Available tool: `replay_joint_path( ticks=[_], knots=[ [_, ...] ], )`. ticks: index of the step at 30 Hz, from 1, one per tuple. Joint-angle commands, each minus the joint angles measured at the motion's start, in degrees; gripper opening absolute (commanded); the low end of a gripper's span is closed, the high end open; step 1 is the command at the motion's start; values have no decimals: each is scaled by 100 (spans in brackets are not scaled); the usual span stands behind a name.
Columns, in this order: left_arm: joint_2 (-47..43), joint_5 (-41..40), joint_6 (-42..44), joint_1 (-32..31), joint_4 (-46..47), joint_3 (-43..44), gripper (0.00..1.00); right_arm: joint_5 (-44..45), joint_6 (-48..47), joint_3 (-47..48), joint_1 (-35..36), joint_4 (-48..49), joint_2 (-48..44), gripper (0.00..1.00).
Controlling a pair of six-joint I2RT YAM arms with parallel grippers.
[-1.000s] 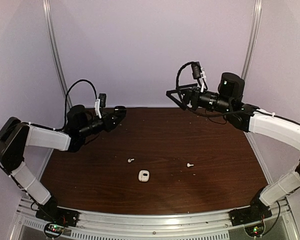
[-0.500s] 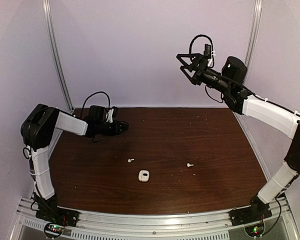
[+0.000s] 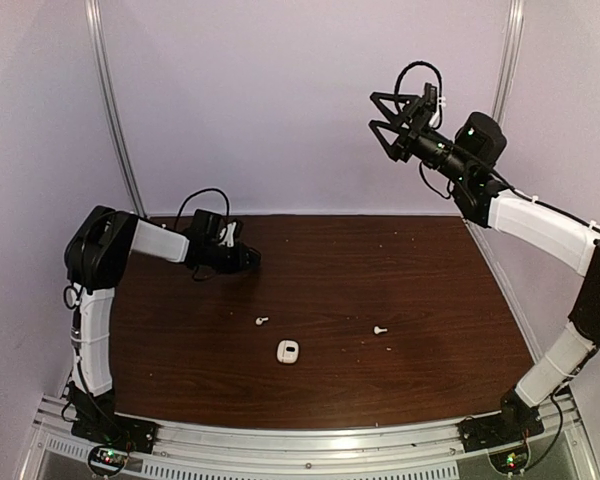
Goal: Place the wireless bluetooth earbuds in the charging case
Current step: Place the charging case with the earbuds at the center of the board.
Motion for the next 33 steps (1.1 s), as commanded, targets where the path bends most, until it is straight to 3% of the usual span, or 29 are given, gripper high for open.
replay_joint_path(
  ticks=[1, 10, 18, 23, 26, 33],
  knots=[
    [245, -20, 103, 54, -103, 346, 26, -162, 191, -92, -69, 435, -103, 100],
    [330, -227, 86, 67, -269, 387, 45, -117, 354, -235, -132, 666, -120, 100],
    [-109, -797, 156, 118, -422, 124, 65, -161, 347, -405, -171, 749, -219, 100],
    [-613, -959, 324, 120, -226, -320, 81, -208, 343, -306, -154, 766, -136, 100],
    [-1007, -968, 586, 67, -127, -610, 97, -197, 158, -446, -155, 715, -184, 100],
    [-2641, -1475, 1284, -398, 316, -1756, 97, -489, -1201, -1320, -182, 391, -551, 100]
  ],
)
